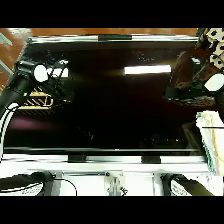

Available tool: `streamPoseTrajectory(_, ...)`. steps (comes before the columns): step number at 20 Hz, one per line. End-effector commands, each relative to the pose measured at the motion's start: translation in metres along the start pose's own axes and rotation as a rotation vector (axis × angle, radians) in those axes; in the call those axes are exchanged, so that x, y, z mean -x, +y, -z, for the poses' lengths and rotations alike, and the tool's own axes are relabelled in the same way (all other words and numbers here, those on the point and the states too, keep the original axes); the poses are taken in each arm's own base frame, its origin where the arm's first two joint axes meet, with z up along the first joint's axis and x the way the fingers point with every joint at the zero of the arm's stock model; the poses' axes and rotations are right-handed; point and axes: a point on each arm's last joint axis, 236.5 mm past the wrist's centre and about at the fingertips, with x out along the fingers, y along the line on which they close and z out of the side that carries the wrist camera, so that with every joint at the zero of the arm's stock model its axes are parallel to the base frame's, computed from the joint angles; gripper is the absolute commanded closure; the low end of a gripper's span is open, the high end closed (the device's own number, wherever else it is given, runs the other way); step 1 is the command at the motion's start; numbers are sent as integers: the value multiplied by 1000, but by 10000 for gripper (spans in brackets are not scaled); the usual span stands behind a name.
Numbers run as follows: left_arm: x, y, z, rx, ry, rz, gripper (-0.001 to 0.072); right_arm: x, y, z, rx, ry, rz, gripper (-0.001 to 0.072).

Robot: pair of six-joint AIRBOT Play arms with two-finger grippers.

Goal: Fold the shirts.

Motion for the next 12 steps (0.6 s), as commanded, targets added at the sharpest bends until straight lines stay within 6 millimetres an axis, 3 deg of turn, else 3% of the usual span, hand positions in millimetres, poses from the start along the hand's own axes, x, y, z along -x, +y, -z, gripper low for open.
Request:
streamPoseTrajectory(1, -6, -1, 11, -7, 63, -22, 240, -5, 17, 11, 24, 51, -24, 77)
streamPoseTrajectory(12, -9, 4, 18, 0, 94, -23, 240, -5, 17, 11, 23, 48, -25, 77)
